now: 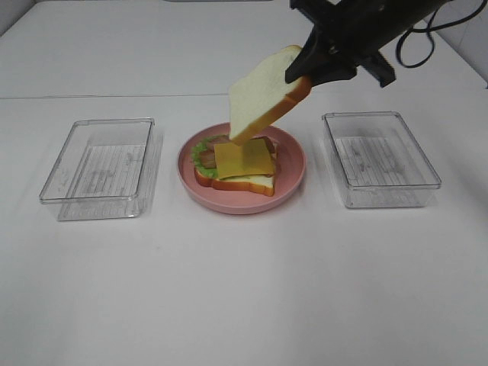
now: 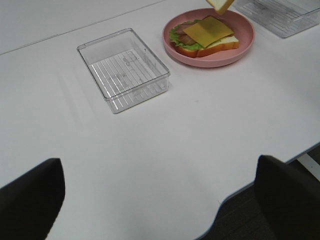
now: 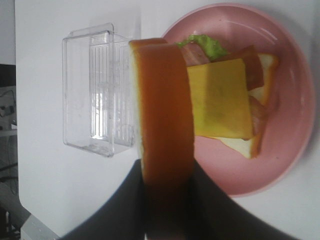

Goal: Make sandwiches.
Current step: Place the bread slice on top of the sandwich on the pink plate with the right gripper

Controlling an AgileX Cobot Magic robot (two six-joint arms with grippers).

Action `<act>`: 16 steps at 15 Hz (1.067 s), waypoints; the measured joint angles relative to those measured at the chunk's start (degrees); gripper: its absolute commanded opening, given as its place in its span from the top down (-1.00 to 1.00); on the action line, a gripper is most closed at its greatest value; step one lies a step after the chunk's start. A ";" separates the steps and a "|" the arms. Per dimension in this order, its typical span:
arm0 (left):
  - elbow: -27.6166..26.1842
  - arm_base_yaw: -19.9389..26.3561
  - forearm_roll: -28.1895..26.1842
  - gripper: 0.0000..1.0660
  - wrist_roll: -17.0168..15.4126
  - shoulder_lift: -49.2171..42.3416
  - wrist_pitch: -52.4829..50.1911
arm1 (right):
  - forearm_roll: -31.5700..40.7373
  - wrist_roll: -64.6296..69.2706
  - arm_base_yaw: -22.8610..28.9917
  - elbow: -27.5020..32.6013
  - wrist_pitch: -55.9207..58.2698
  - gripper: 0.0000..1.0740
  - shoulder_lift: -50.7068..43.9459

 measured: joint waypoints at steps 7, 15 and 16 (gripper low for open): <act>0.00 0.00 0.00 -0.83 0.00 0.00 0.00 | 15.87 -5.04 1.55 4.64 -8.77 1.00 5.56; 0.00 0.00 0.00 -0.83 0.00 0.00 0.00 | 26.81 -8.82 1.55 4.93 -12.49 1.00 13.75; 0.00 0.00 0.00 -0.83 0.00 0.00 0.00 | 26.81 -8.82 1.55 4.93 -12.49 1.00 13.92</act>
